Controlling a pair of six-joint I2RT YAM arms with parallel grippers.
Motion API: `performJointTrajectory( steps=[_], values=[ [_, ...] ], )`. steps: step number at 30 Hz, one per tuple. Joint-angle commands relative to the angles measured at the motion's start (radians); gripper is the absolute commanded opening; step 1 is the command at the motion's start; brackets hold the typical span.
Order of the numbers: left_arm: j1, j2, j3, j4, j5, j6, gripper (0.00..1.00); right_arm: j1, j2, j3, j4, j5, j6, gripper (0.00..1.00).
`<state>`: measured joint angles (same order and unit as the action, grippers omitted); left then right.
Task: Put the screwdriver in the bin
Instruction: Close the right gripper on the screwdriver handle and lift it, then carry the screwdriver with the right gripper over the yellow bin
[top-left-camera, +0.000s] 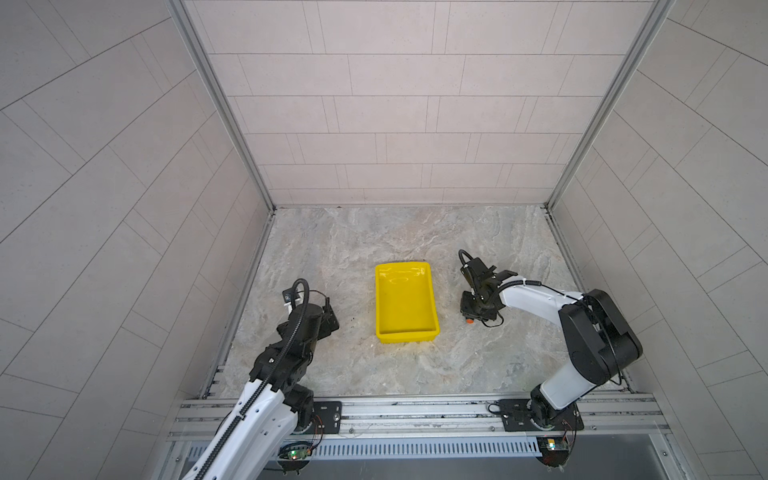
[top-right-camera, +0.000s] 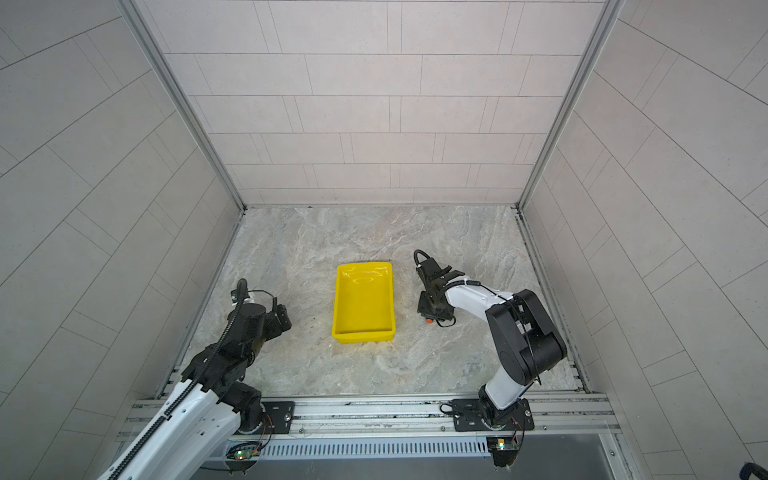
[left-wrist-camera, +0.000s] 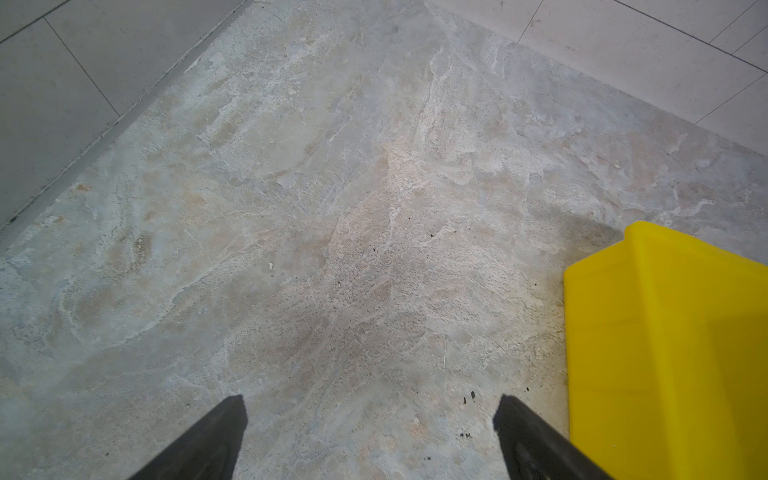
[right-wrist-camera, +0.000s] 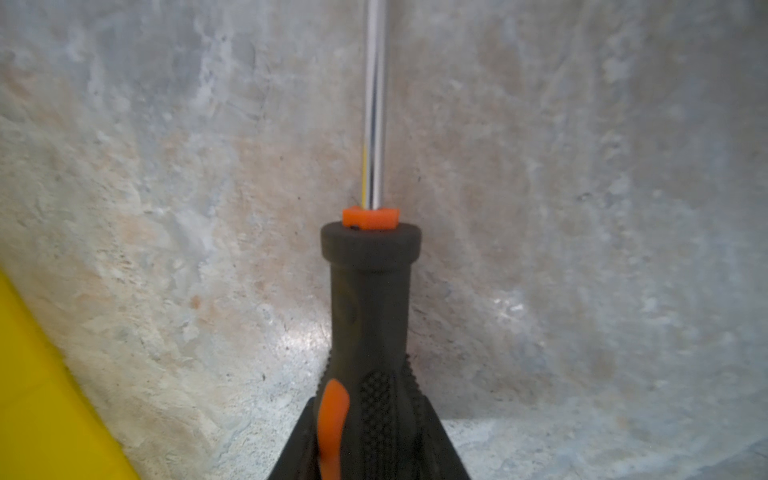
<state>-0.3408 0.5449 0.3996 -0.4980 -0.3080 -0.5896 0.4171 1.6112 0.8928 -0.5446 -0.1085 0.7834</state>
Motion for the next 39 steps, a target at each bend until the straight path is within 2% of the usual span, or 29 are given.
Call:
performJointTrajectory(
  steps=[1, 6, 11, 18, 22, 29, 35, 39],
  values=[
    [-0.006, 0.000, -0.013, 0.010, 0.000, 0.009, 1.00, 0.011, -0.047, -0.035, -0.014, 0.038, 0.023, 0.23],
    [-0.006, 0.008, -0.012, 0.016, 0.003, 0.013, 1.00, 0.041, -0.168, -0.099, -0.027, 0.083, 0.037, 0.20],
    [-0.006, 0.009, -0.013, 0.019, 0.015, 0.013, 1.00, 0.059, -0.296, -0.088, -0.095, 0.113, 0.032, 0.20],
    [-0.006, 0.001, -0.015, 0.014, 0.020, 0.013, 1.00, 0.218, -0.387, 0.012, -0.146, 0.231, 0.092, 0.18],
    [-0.006, -0.009, -0.015, 0.006, 0.016, 0.011, 0.99, 0.336, -0.328, 0.075, -0.070, 0.227, 0.158, 0.18],
    [-0.006, -0.028, -0.018, -0.007, 0.013, 0.010, 0.99, 0.508, -0.052, 0.282, 0.014, 0.171, 0.224, 0.17],
    [-0.006, -0.033, -0.019, -0.005, 0.010, 0.009, 0.99, 0.564, 0.131, 0.405, 0.013, 0.122, 0.231, 0.16],
    [-0.006, -0.028, -0.021, 0.002, 0.011, 0.010, 0.99, 0.566, 0.168, 0.415, 0.028, 0.101, 0.238, 0.16]
  ],
)
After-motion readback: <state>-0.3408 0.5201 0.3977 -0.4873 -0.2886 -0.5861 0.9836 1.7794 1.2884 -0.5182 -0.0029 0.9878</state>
